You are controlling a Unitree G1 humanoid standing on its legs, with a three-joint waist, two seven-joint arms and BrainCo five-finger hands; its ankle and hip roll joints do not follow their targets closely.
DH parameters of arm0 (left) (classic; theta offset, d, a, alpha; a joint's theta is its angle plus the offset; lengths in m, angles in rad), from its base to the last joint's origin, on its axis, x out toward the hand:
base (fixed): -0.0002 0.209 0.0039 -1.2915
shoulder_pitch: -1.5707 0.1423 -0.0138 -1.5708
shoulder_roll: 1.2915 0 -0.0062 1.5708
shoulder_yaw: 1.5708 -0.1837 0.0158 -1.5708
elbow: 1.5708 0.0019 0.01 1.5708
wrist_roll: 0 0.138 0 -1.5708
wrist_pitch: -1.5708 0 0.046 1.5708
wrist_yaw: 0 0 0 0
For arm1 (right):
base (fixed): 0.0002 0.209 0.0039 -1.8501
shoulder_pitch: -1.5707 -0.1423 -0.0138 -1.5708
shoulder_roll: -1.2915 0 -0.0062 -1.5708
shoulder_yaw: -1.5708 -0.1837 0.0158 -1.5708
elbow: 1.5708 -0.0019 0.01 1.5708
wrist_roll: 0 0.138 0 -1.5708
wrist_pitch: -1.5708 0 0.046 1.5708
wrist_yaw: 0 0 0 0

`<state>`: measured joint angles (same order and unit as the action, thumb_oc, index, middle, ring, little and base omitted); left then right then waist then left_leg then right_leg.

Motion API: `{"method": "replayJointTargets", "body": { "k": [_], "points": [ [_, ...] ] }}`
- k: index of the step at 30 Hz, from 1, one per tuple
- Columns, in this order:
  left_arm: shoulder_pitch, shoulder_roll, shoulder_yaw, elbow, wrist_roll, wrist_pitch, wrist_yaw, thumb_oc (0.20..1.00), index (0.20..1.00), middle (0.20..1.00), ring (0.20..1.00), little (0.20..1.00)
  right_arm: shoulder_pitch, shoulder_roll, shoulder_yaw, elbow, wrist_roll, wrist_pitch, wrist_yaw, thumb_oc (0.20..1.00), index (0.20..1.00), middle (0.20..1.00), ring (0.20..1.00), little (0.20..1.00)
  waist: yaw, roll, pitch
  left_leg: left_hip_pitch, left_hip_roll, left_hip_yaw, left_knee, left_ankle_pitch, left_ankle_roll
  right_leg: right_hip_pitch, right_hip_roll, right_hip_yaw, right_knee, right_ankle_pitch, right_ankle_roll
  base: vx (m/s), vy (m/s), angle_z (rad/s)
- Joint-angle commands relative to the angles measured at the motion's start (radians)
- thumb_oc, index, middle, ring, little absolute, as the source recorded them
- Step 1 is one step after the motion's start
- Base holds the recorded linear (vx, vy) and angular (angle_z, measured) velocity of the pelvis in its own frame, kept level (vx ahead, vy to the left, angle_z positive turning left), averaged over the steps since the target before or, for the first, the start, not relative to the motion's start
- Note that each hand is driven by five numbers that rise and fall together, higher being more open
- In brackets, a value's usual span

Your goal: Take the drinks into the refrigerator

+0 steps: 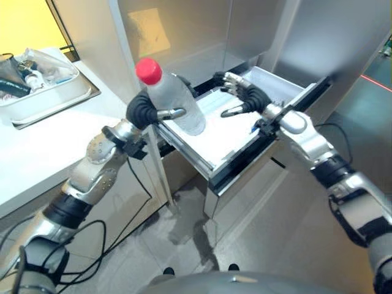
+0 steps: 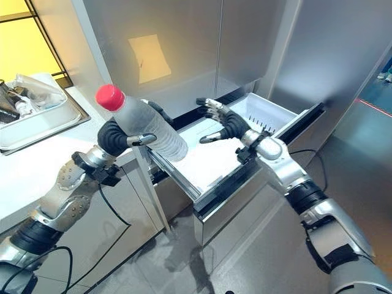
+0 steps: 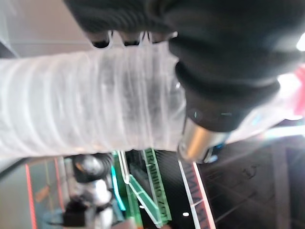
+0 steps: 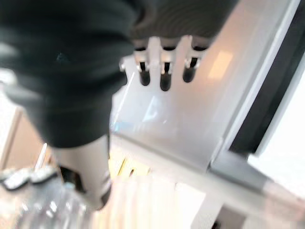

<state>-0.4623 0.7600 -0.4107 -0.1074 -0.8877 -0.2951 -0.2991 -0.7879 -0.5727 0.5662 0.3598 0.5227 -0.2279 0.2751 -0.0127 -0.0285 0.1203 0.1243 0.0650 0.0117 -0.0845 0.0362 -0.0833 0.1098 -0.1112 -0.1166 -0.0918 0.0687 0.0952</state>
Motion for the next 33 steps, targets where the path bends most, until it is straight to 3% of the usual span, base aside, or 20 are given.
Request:
{"method": "replayJointTargets", "body": {
  "k": [1,5,7,17,26,33],
  "points": [
    [-0.215,-0.055,0.038,-0.057,-0.086,-0.073,0.011,0.200,0.200,0.200,0.200,0.200,-0.062,0.005,0.001,-0.023,-0.006,-0.037,-0.007,1.000,1.000,1.000,1.000,1.000,0.008,-0.015,-0.021,-0.005,-0.100,-0.018,0.150,-0.178,0.110,0.024,0.037,-0.029,0.104,-0.126,-0.030,0.01,0.008,0.05],
    [-0.220,-0.102,0.033,-0.043,-0.066,-0.070,0.017,0.200,0.200,0.200,0.200,0.200,-0.041,0.038,0.019,-0.115,-0.016,-0.032,0.033,1.000,1.000,1.000,1.000,1.000,0.007,-0.014,-0.021,-0.004,-0.099,-0.017,0.152,-0.182,0.111,0.024,0.036,-0.025,0.106,-0.129,-0.029,0.00,0.000,0.00],
    [-0.213,-0.102,0.036,-0.039,-0.049,-0.066,0.012,0.200,0.200,0.200,0.200,0.200,-0.026,0.021,0.029,-0.210,0.000,-0.024,0.087,1.000,1.000,1.000,1.000,1.000,0.004,-0.014,-0.022,-0.002,-0.098,-0.017,0.151,-0.183,0.112,0.026,0.037,-0.024,0.105,-0.133,-0.029,0.00,0.000,0.00],
    [-0.177,-0.110,0.070,-0.016,-0.013,-0.071,0.019,0.200,0.200,0.200,0.200,0.200,0.032,-0.005,0.043,-0.412,0.063,-0.005,0.181,1.000,1.000,1.000,1.000,1.000,-0.003,-0.013,-0.025,0.005,-0.094,-0.010,0.144,-0.184,0.113,0.028,0.037,-0.021,0.108,-0.137,-0.027,0.00,0.000,0.00],
    [-0.152,-0.169,0.111,-0.007,0.019,-0.077,0.032,0.200,0.200,0.200,0.200,0.200,0.198,0.075,0.042,-0.354,0.019,0.011,0.211,1.000,1.000,1.000,1.000,1.000,-0.015,-0.010,-0.025,0.013,-0.091,-0.010,0.137,-0.183,0.112,0.029,0.041,-0.020,0.108,-0.141,-0.030,0.00,0.002,-0.01],
    [-0.171,-0.195,0.112,0.004,0.030,-0.086,0.043,0.200,0.200,0.200,0.200,0.200,0.245,0.115,0.045,-0.192,-0.100,-0.011,0.167,1.000,1.000,1.000,1.000,1.000,-0.014,-0.011,-0.028,0.014,-0.090,-0.014,0.134,-0.181,0.110,0.034,0.043,-0.025,0.105,-0.140,-0.030,0.00,0.000,0.00]
  ]
}}
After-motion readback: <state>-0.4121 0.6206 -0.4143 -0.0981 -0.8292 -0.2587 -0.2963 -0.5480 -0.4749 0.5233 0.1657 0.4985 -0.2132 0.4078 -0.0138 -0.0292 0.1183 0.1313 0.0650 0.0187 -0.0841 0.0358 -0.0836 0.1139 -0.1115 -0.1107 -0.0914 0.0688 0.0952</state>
